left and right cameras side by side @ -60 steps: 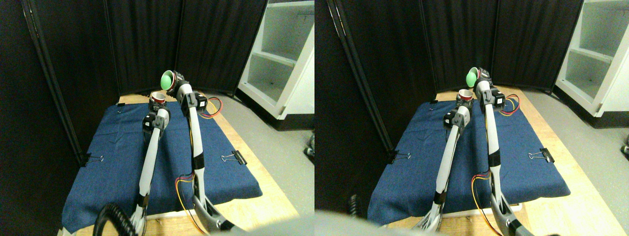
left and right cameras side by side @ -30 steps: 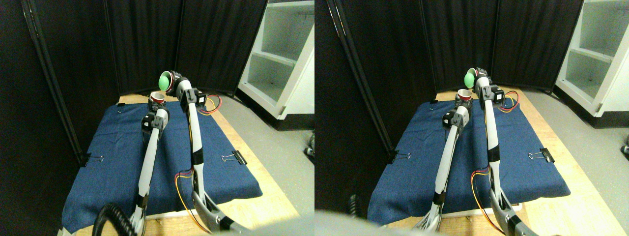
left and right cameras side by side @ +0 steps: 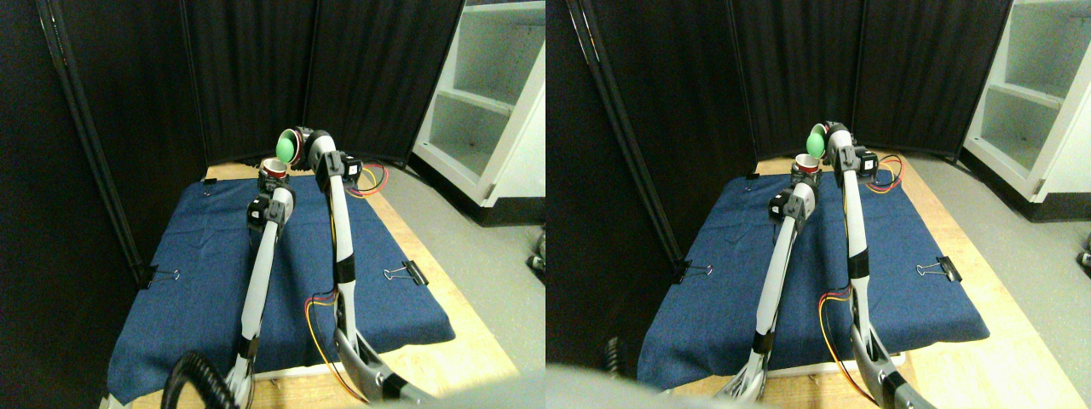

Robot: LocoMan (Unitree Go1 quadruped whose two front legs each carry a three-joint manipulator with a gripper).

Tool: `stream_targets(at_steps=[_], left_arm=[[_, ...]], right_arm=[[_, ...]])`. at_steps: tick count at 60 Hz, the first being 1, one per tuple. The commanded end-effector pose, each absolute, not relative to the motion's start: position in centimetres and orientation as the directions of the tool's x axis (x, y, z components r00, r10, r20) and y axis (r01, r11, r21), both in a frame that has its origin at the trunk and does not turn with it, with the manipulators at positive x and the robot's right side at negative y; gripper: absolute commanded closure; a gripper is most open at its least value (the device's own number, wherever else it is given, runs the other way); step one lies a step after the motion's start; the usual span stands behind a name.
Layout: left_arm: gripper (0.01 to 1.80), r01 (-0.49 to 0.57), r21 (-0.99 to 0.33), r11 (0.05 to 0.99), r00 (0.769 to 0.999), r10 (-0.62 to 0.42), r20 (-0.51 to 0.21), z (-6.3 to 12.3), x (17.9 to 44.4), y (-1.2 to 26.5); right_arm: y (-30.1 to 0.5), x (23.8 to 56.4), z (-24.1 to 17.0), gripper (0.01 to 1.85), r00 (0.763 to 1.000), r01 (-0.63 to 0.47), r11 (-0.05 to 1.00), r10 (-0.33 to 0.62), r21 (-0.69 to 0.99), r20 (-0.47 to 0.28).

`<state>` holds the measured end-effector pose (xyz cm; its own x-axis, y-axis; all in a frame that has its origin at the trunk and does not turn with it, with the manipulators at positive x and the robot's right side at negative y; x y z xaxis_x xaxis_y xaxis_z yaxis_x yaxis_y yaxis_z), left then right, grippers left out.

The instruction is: Pour (bimanual)

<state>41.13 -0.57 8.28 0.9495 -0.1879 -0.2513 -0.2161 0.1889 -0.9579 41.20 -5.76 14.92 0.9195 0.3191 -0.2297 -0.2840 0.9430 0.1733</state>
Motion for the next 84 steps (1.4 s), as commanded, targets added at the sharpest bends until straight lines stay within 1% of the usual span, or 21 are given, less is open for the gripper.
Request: stream_targets(at_steps=[1,12,20,24,32,35,38,41,55,59,63,72,77,84], left_arm=[[1.48,-0.181,-0.967,0.18,0.958,-0.192,-0.215,8.9,41.4,-0.9],[1.48,-0.186,-0.967,0.174,0.954,-0.205,-0.22,8.7,41.3,-1.1],[1.48,-0.189,-0.967,0.168,0.954,-0.203,-0.222,8.5,41.4,-1.2],[1.48,-0.195,-0.967,0.166,0.952,-0.204,-0.227,8.3,41.4,-1.3],[1.48,-0.209,-0.965,0.159,0.951,-0.198,-0.239,8.0,41.2,-1.6],[1.48,-0.214,-0.964,0.159,0.95,-0.196,-0.243,8.0,41.2,-1.6],[1.48,-0.216,-0.964,0.156,0.949,-0.197,-0.245,8.0,41.1,-1.7],[1.48,-0.217,-0.964,0.156,0.949,-0.197,-0.245,7.9,41.0,-1.7],[1.48,-0.222,-0.961,0.165,0.949,-0.188,-0.252,7.8,40.9,-1.6],[1.48,-0.221,-0.962,0.161,0.949,-0.193,-0.25,7.7,40.9,-1.6],[1.48,-0.221,-0.962,0.162,0.949,-0.193,-0.251,7.7,41.0,-1.5],[1.48,-0.22,-0.963,0.155,0.949,-0.193,-0.248,7.9,41.0,-1.4],[1.48,-0.209,-0.964,0.163,0.949,-0.203,-0.24,7.9,41.1,-1.2],[1.48,-0.202,-0.965,0.168,0.951,-0.203,-0.234,7.8,41.2,-1.1]], right_arm=[[-5.7,41.4,15.7,1.53,0.925,-0.307,0.942,0.33,0.137,-0.189],[-5.6,41.3,15.8,1.53,0.923,-0.322,0.942,0.335,0.097,-0.189],[-5.6,41.2,16.0,1.53,0.922,-0.353,0.935,0.352,0.024,-0.163],[-5.5,41.1,16.1,1.53,0.924,-0.349,0.937,0.346,0.011,-0.162],[-5.4,41.1,16.4,1.53,0.921,-0.368,0.929,0.358,-0.04,-0.151],[-5.4,41.0,16.5,1.53,0.924,-0.36,0.932,0.35,-0.04,-0.155],[-5.3,40.9,16.6,1.53,0.928,-0.356,0.933,0.345,-0.06,-0.143],[-5.3,40.8,16.7,1.53,0.926,-0.365,0.928,0.354,-0.075,-0.13],[-4.9,40.5,17.0,1.53,0.937,-0.345,0.928,0.331,-0.143,-0.113],[-4.7,40.4,17.0,1.53,0.937,-0.344,0.924,0.328,-0.168,-0.115],[-4.5,40.4,17.1,1.53,0.93,-0.367,0.909,0.351,-0.196,-0.113],[-4.5,40.5,17.0,1.53,0.933,-0.357,0.907,0.337,-0.222,-0.125],[-4.5,40.4,16.9,1.53,0.941,-0.331,0.919,0.305,-0.215,-0.147],[-5.0,40.7,16.8,1.53,0.94,-0.329,0.926,0.303,-0.183,-0.156]])
